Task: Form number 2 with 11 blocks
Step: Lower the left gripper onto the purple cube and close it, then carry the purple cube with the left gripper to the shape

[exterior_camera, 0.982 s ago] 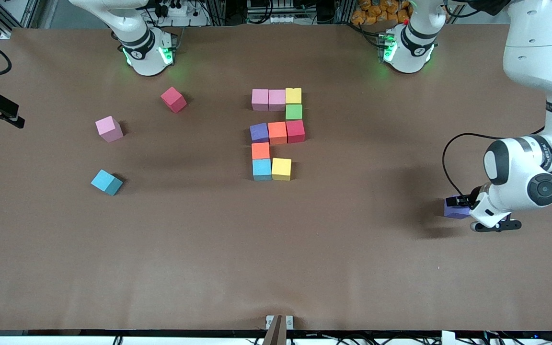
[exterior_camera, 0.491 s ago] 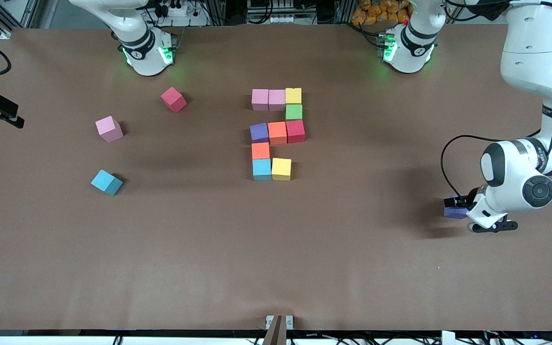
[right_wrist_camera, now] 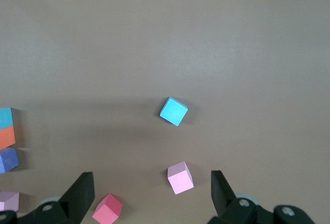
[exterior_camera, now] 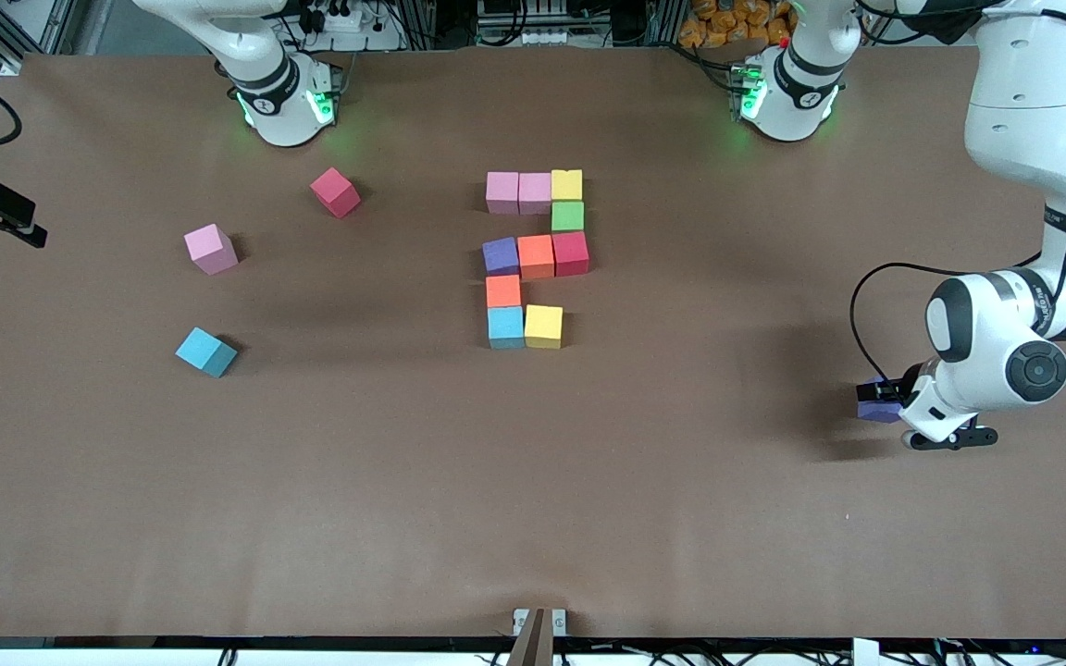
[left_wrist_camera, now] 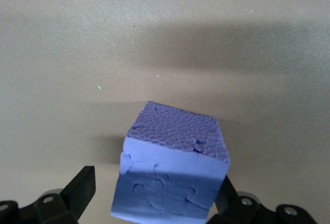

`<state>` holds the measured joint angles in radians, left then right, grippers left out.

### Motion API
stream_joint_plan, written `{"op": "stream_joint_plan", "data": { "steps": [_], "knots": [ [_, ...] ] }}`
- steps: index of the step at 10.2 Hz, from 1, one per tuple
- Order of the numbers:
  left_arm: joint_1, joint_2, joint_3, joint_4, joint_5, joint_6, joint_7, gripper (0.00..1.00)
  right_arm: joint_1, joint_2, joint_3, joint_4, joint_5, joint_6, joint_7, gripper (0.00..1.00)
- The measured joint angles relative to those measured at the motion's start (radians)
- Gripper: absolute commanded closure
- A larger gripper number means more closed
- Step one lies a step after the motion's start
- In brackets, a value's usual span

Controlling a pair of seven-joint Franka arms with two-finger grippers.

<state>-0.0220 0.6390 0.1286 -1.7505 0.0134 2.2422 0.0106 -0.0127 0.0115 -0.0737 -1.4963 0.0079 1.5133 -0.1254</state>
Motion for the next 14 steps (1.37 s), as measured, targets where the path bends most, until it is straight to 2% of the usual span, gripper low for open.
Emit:
{"op": "stream_joint_plan", "data": {
  "steps": [1, 2, 5, 7, 11, 14],
  "knots": [
    [-0.001, 0.001, 0.000, 0.002, 0.000, 0.000, 0.000, 0.17, 0.000, 0.000, 0.000, 0.000, 0.000, 0.000, 0.000, 0.00],
    [-0.001, 0.003, 0.000, 0.003, 0.000, 0.001, 0.001, 0.19, 0.000, 0.000, 0.000, 0.000, 0.000, 0.000, 0.000, 0.00],
    [-0.002, 0.007, -0.001, 0.013, 0.000, 0.002, 0.003, 0.51, 0.000, 0.000, 0.000, 0.000, 0.000, 0.000, 0.000, 0.00],
    [-0.005, 0.007, -0.002, 0.019, 0.000, 0.002, 0.009, 0.57, 0.000, 0.000, 0.000, 0.000, 0.000, 0.000, 0.000, 0.00],
    [-0.064, -0.007, -0.019, 0.043, 0.000, -0.004, -0.059, 0.57, 0.000, 0.000, 0.000, 0.000, 0.000, 0.000, 0.000, 0.00],
    [-0.077, -0.023, -0.079, 0.051, 0.000, -0.014, -0.192, 0.57, 0.000, 0.000, 0.000, 0.000, 0.000, 0.000, 0.000, 0.00]
  ]
}}
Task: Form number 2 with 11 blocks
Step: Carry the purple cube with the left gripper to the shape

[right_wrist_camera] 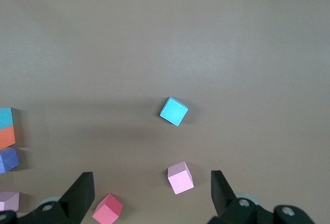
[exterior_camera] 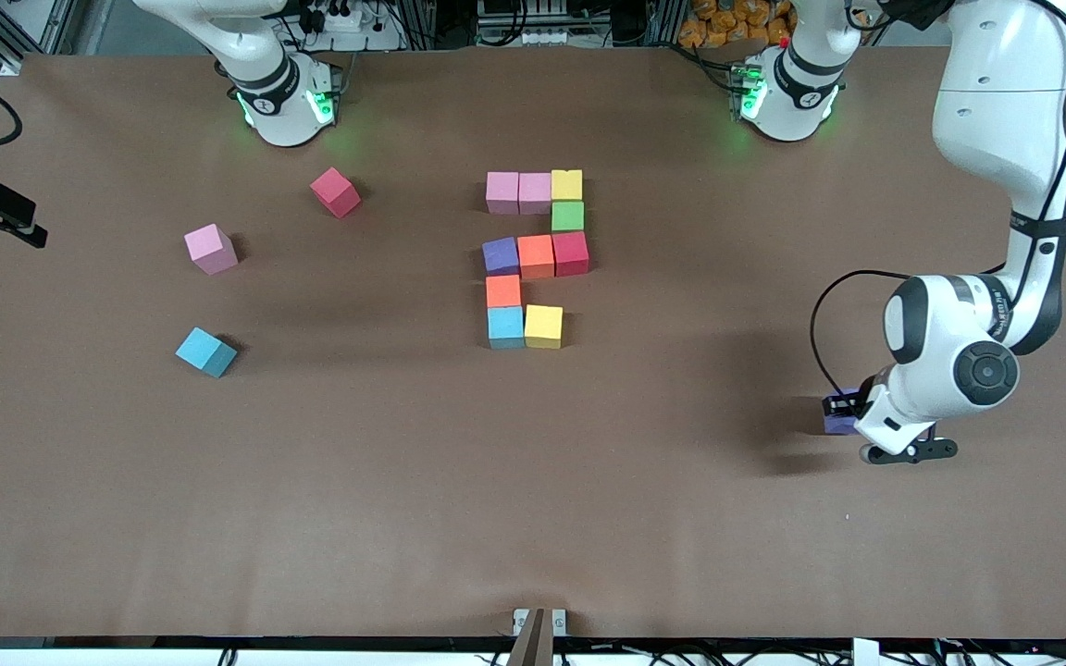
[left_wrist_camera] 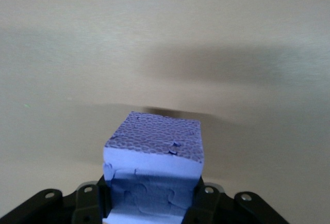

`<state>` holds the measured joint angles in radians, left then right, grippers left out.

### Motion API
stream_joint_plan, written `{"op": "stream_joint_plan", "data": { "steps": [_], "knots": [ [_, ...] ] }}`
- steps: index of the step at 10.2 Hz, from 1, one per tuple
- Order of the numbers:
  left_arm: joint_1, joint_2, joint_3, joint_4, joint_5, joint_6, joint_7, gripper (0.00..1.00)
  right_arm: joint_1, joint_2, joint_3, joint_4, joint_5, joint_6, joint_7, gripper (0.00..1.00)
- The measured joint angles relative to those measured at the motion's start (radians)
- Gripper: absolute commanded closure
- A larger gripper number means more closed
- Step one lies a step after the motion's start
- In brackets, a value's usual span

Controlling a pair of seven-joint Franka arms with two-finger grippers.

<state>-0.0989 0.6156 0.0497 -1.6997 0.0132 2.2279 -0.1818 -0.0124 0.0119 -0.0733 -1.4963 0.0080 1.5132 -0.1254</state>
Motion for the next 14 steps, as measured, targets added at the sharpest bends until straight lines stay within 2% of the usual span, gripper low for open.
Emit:
{"op": "stream_joint_plan", "data": {
  "steps": [7, 14],
  "knots": [
    [-0.001, -0.017, -0.197, 0.035, -0.050, -0.023, -0.462, 0.56, 0.000, 0.000, 0.000, -0.001, 0.000, 0.000, 0.000, 0.00],
    [-0.005, -0.036, -0.325, 0.037, -0.051, -0.032, -0.945, 0.57, 0.000, 0.000, 0.000, -0.001, 0.000, 0.000, 0.000, 0.00]
  ]
}}
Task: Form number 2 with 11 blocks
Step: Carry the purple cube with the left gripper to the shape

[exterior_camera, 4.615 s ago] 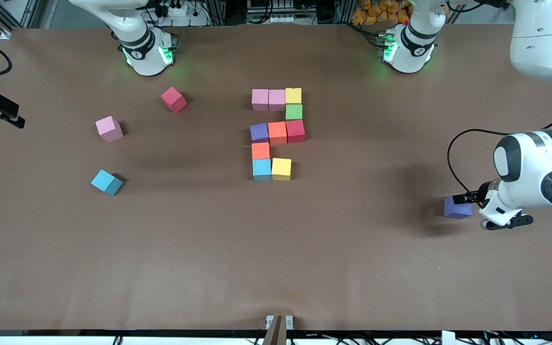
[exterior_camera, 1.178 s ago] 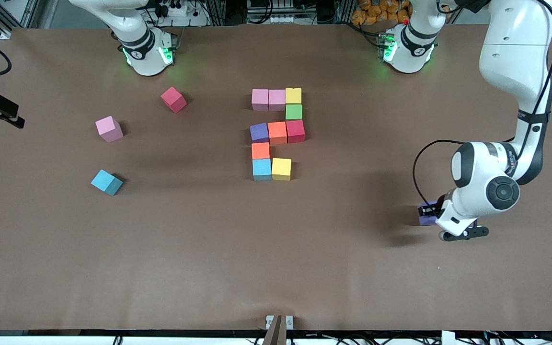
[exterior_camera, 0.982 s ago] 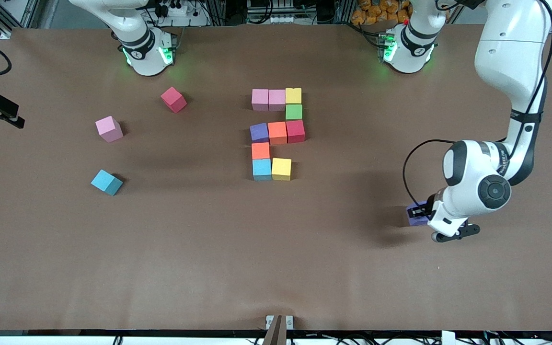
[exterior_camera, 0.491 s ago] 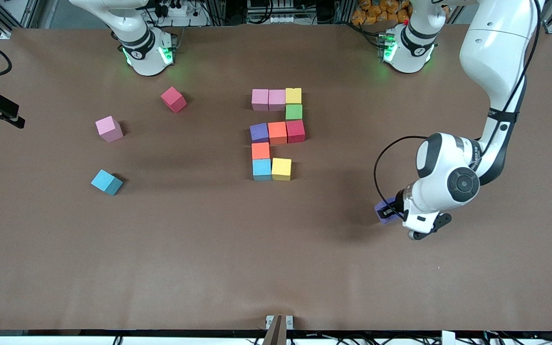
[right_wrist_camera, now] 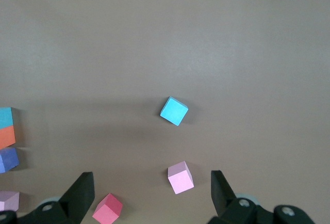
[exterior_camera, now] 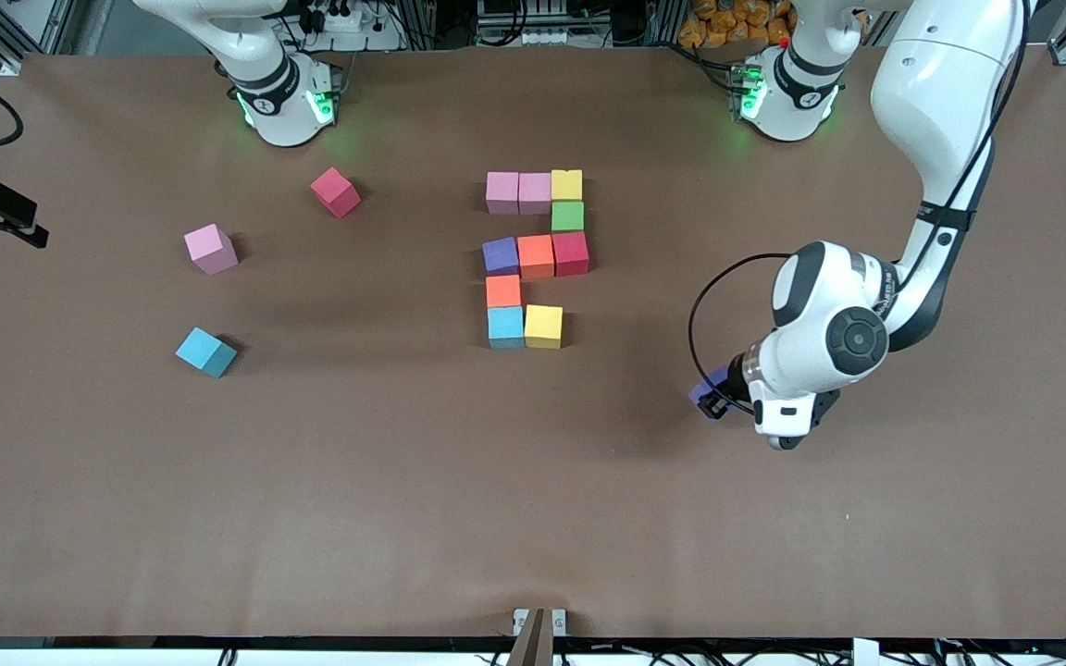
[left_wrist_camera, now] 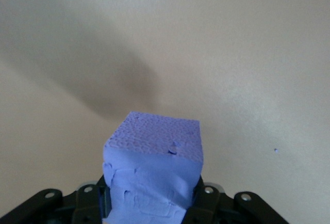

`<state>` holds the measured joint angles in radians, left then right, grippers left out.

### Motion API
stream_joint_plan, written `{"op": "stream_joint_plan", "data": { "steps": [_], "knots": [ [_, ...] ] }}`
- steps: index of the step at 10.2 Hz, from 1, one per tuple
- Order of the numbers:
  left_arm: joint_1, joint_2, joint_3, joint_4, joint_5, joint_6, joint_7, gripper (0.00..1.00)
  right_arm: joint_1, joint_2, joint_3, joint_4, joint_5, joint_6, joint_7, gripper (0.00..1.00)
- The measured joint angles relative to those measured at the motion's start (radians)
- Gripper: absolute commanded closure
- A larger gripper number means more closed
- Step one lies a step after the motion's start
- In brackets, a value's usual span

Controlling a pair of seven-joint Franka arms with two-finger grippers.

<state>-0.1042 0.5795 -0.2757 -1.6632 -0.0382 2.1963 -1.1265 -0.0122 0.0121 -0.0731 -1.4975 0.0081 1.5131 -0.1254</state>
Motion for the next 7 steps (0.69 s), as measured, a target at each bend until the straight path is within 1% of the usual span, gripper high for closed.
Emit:
{"op": "stream_joint_plan", "data": {
  "steps": [2, 7],
  "knots": [
    [-0.017, 0.000, -0.011, -0.002, 0.000, -0.001, -0.111, 0.58, 0.000, 0.000, 0.000, 0.000, 0.000, 0.000, 0.000, 0.00],
    [-0.076, 0.000, -0.012, -0.009, 0.000, -0.001, -0.397, 0.58, 0.000, 0.000, 0.000, 0.000, 0.000, 0.000, 0.000, 0.00]
  ]
}}
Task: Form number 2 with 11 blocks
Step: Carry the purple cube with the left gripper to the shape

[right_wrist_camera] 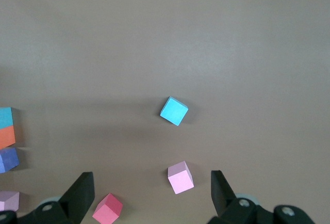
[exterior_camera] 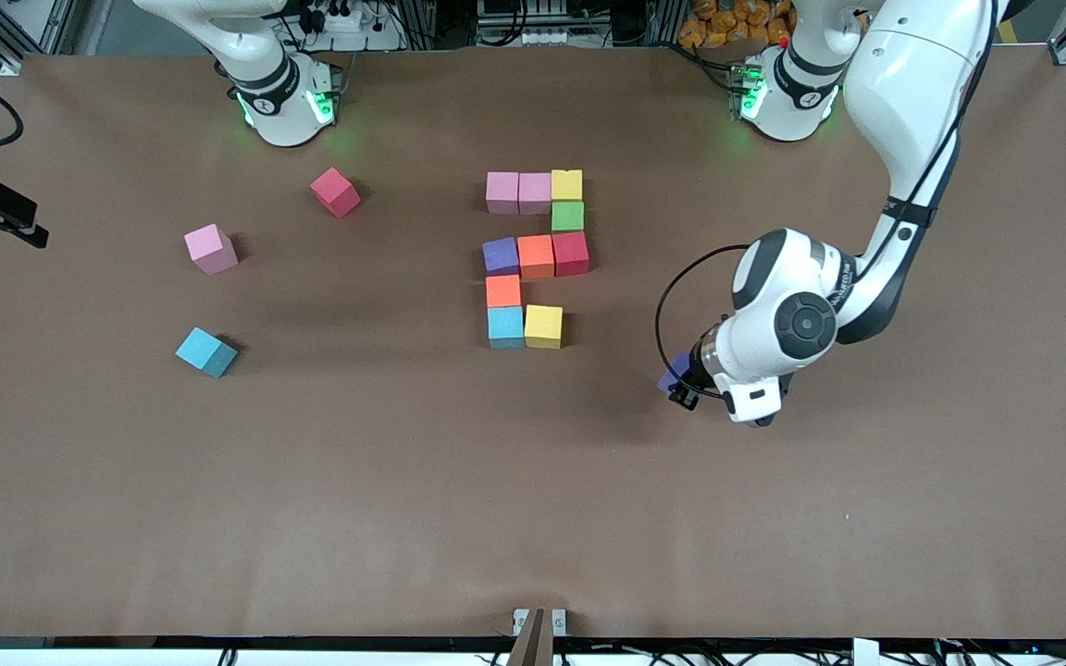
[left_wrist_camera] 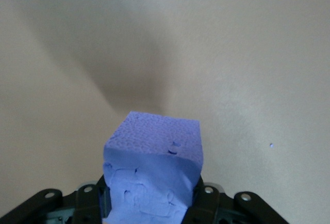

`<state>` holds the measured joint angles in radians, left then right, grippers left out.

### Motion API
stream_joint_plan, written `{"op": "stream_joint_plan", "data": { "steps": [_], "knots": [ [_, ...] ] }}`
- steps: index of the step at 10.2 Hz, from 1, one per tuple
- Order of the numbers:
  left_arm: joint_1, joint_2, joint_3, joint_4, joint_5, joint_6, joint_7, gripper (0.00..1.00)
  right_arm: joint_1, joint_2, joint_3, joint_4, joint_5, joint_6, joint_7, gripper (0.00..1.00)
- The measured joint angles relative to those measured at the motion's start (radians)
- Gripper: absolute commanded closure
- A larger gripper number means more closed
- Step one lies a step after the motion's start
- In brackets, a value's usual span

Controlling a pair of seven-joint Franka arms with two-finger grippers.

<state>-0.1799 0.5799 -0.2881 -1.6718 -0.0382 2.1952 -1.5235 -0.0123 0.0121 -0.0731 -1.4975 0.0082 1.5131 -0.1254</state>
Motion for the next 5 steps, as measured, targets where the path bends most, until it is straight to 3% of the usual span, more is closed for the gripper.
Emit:
{"op": "stream_joint_plan", "data": {
  "steps": [5],
  "knots": [
    [-0.134, 0.018, -0.001, -0.007, 0.004, 0.026, -0.437, 0.60, 0.001, 0.000, 0.000, 0.000, 0.000, 0.000, 0.000, 0.00]
  ]
}}
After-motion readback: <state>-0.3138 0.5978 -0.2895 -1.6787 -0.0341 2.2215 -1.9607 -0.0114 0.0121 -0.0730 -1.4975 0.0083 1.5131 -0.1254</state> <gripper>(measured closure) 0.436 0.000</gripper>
